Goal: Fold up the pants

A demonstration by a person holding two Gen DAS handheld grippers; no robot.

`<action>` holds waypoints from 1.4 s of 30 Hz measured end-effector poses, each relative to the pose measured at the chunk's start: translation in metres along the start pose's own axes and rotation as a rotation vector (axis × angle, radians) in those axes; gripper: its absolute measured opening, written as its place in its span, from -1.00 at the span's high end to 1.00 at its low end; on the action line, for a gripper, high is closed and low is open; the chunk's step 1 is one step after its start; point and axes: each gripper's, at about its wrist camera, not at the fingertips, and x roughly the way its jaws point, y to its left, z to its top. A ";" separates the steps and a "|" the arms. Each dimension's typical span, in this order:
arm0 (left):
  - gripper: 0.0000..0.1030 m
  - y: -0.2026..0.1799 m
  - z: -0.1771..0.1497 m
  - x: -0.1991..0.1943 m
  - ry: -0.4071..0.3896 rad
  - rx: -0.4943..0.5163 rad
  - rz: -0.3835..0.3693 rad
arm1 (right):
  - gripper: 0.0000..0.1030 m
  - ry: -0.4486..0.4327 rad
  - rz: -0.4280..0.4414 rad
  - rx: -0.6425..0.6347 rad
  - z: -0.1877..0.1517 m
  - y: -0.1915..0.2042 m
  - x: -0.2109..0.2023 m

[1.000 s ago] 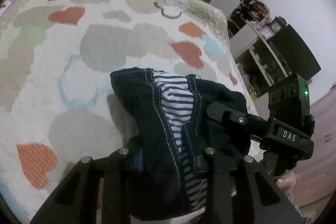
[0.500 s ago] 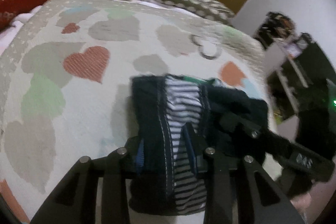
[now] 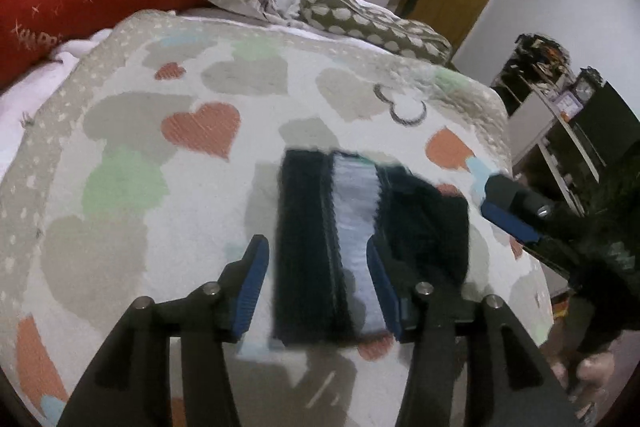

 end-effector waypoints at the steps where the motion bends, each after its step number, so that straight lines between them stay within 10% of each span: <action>1: 0.03 -0.001 -0.008 0.005 0.015 -0.001 -0.002 | -0.24 0.010 0.046 0.011 -0.003 0.003 -0.003; 5: 0.03 0.002 -0.030 0.035 0.098 -0.020 0.012 | -0.24 0.089 0.172 0.045 -0.028 0.012 0.009; 16: -0.34 -0.003 -0.042 0.002 0.024 -0.008 0.042 | -0.27 0.080 0.089 0.119 -0.043 -0.008 0.019; 26: -0.80 -0.023 -0.090 -0.117 -0.393 0.086 0.322 | -0.31 0.001 -0.072 0.043 -0.100 0.000 -0.047; 33: -1.00 -0.039 -0.128 -0.189 -0.675 0.098 0.362 | -0.31 -0.019 -0.200 0.020 -0.152 0.002 -0.084; 42: -1.00 -0.058 -0.139 -0.204 -0.543 0.156 0.280 | -0.34 -0.028 -0.269 -0.080 -0.173 0.027 -0.103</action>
